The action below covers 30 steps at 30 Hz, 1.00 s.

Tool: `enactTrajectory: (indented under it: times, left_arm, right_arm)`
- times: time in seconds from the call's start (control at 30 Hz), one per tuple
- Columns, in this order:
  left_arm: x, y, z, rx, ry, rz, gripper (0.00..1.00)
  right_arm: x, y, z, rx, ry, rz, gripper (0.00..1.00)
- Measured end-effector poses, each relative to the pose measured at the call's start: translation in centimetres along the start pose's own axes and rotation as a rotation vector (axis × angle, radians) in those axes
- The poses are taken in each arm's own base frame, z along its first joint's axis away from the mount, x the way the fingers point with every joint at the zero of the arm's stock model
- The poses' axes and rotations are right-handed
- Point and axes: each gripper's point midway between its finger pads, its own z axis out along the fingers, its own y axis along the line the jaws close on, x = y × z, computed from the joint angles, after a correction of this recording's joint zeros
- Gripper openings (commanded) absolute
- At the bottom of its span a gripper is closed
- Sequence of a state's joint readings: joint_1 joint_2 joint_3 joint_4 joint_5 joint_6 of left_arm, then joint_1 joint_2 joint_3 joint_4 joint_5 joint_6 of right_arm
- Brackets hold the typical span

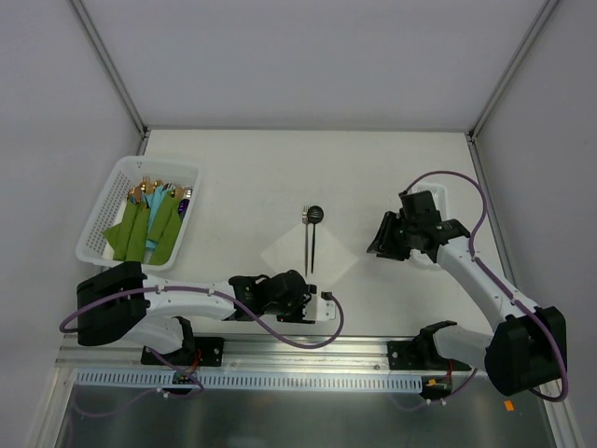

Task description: Place the utensils on the paper napkin and roll it up

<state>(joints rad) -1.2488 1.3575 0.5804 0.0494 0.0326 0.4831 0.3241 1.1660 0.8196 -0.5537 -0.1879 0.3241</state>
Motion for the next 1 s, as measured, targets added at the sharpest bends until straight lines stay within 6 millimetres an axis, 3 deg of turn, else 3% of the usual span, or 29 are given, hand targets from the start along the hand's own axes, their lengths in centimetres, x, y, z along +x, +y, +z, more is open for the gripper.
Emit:
enactTrajectory:
  times: [0.3,0.6,1.0]
  left_arm:
    - [-0.5,1.5,0.0,-0.072,-0.011,0.025,0.45]
    - [-1.2,0.4,0.4,-0.015,-0.031,0.057,0.45]
    - [-1.6,1.0,1.0,-0.031,-0.017,0.052,0.35]
  right_arm:
    - [0.8,-0.5,0.5,0.005,0.018,0.004,0.37]
    - [0.7,-0.4,0.7,-0.003,0.017,0.003,0.38]
    - [1.1,-0.5,1.3,-0.012,0.034,0.005,0.38]
